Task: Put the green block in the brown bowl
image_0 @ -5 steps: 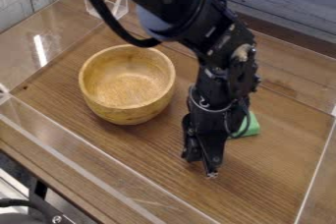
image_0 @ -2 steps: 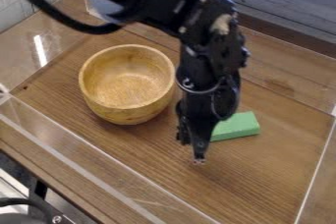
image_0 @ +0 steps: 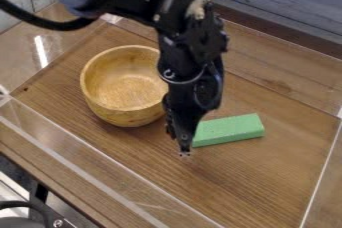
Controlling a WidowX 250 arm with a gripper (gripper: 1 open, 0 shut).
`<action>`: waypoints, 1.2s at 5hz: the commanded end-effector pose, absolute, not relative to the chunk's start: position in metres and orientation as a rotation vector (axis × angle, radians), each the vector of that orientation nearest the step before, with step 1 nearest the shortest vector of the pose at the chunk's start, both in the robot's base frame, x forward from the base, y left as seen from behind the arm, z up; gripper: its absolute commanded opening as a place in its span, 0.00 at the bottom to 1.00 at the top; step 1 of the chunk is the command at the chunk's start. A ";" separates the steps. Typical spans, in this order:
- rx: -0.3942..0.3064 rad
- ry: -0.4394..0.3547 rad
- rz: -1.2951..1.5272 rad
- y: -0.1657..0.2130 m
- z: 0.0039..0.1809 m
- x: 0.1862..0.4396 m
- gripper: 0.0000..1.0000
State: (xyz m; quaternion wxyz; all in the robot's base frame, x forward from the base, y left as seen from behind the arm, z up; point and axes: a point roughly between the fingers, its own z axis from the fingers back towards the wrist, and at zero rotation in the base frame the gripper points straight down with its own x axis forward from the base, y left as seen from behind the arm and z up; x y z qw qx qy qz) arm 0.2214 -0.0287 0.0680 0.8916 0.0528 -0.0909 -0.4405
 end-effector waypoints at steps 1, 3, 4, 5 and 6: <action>0.133 -0.236 -0.851 -0.021 0.080 0.229 0.00; 0.149 -0.260 -0.826 0.002 0.109 0.235 0.00; 0.151 -0.245 -0.796 0.000 0.102 0.241 1.00; 0.157 -0.237 -0.760 0.001 0.101 0.246 0.00; 0.160 -0.233 -0.751 -0.004 0.103 0.241 0.00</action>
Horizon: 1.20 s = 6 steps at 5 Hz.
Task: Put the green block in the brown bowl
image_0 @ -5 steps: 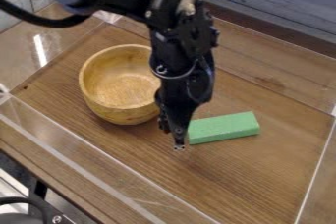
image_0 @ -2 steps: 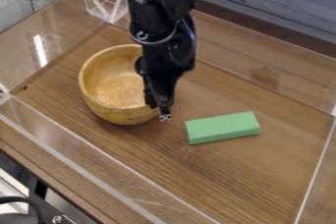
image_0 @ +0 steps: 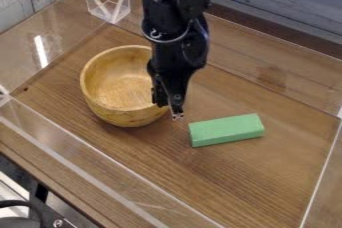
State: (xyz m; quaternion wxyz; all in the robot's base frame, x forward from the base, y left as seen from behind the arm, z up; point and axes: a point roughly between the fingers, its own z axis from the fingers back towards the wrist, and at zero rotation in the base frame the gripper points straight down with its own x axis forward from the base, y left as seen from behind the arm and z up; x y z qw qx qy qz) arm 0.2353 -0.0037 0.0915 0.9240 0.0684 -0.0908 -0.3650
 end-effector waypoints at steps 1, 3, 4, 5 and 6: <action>0.163 -0.228 -0.739 -0.008 0.105 0.237 0.00; 0.169 -0.221 -0.704 -0.012 0.106 0.242 0.00; 0.175 -0.217 -0.666 -0.002 0.102 0.245 0.00; 0.180 -0.214 -0.626 0.008 0.099 0.247 0.00; 0.167 -0.230 -0.698 0.006 0.091 0.247 1.00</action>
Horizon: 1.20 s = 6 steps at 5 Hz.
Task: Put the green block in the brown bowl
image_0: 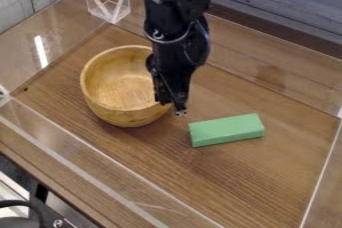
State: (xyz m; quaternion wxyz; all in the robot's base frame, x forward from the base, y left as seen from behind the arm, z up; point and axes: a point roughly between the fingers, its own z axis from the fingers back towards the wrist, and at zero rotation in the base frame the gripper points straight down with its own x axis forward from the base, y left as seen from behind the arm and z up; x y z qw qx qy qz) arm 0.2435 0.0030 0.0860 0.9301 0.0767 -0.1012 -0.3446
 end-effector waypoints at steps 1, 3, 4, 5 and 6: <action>0.148 -0.241 -0.774 0.000 0.090 0.252 1.00; 0.122 -0.249 -0.886 0.007 0.072 0.258 1.00; 0.114 -0.258 -0.941 0.013 0.058 0.259 1.00; 0.104 -0.261 -0.957 0.009 0.056 0.255 1.00; 0.090 -0.263 -0.962 0.006 0.056 0.250 1.00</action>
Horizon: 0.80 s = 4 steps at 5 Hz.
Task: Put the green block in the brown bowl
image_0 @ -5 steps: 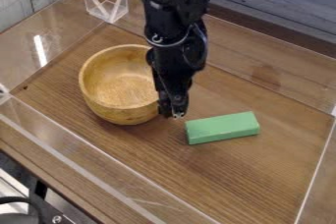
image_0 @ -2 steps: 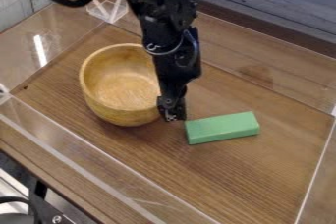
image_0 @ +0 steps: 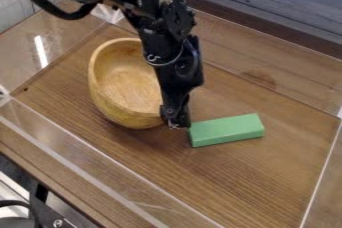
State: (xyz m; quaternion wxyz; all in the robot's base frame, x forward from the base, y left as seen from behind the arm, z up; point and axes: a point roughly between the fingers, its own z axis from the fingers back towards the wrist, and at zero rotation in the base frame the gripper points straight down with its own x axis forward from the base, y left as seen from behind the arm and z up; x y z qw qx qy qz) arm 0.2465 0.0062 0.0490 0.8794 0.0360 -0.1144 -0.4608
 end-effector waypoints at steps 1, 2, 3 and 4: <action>0.077 -0.266 -0.980 -0.010 0.055 0.256 1.00; 0.057 -0.270 -0.999 -0.028 0.055 0.261 1.00; 0.045 -0.271 -1.014 -0.046 0.058 0.269 1.00; 0.031 -0.271 -1.040 -0.057 0.052 0.271 1.00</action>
